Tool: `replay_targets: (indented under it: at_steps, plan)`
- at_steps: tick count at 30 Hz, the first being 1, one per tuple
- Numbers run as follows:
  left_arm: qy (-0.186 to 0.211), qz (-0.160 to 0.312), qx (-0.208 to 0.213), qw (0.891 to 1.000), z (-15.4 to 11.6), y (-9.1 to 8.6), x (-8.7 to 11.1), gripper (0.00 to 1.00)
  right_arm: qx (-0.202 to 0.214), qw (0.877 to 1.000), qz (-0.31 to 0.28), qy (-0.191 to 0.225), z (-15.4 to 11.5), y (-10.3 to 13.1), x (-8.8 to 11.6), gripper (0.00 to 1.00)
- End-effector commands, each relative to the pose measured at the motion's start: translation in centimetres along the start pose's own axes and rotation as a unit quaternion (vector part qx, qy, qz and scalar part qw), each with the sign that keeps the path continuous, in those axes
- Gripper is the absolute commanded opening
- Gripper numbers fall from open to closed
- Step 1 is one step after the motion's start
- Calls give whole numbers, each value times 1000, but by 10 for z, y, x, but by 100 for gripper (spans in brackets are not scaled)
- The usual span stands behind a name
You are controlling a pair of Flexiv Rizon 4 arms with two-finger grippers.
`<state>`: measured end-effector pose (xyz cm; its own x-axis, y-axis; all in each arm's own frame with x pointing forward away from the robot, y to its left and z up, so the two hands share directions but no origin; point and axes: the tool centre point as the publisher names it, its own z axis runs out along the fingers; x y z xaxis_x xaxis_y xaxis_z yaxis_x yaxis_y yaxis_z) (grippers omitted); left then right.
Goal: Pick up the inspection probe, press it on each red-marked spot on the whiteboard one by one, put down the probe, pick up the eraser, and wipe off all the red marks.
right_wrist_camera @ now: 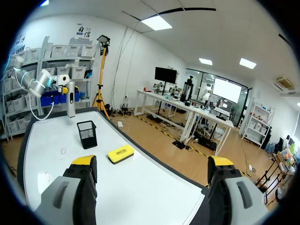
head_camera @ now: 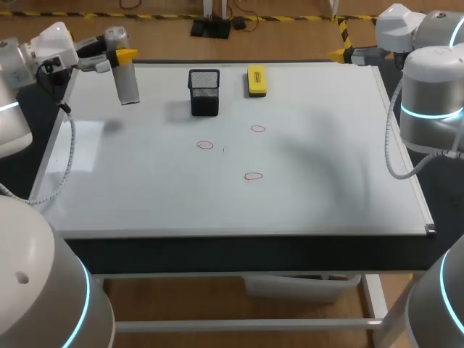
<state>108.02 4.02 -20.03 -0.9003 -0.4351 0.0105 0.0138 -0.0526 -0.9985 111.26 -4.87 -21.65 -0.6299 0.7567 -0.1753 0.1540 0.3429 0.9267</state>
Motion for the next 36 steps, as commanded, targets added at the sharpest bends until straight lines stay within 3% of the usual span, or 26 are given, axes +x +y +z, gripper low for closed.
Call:
replay_targets:
  at_steps: [1,3,13,18,22,27,36]
  plan:
    - [-2,1,1,1000,0,-1,1,0,0,1000,0,0,0,0,0,100]
    - [-2,1,1,1000,0,-1,1,0,0,1000,0,0,0,0,0,100]
    - [-2,1,1,1000,0,-1,1,0,61,992,-67,83,35,-9,-32,100]
    - [-2,1,1,1000,0,-1,1,0,96,981,-96,138,55,-17,-33,100]
    - [-2,1,1,1000,0,-1,1,0,128,961,-129,207,73,-25,-33,100]
    - [-2,1,1,1000,0,-1,1,0,162,939,-170,252,92,-25,-40,100]
    - [-2,1,1,1000,0,-1,1,0,219,879,-256,337,120,-19,-42,100]
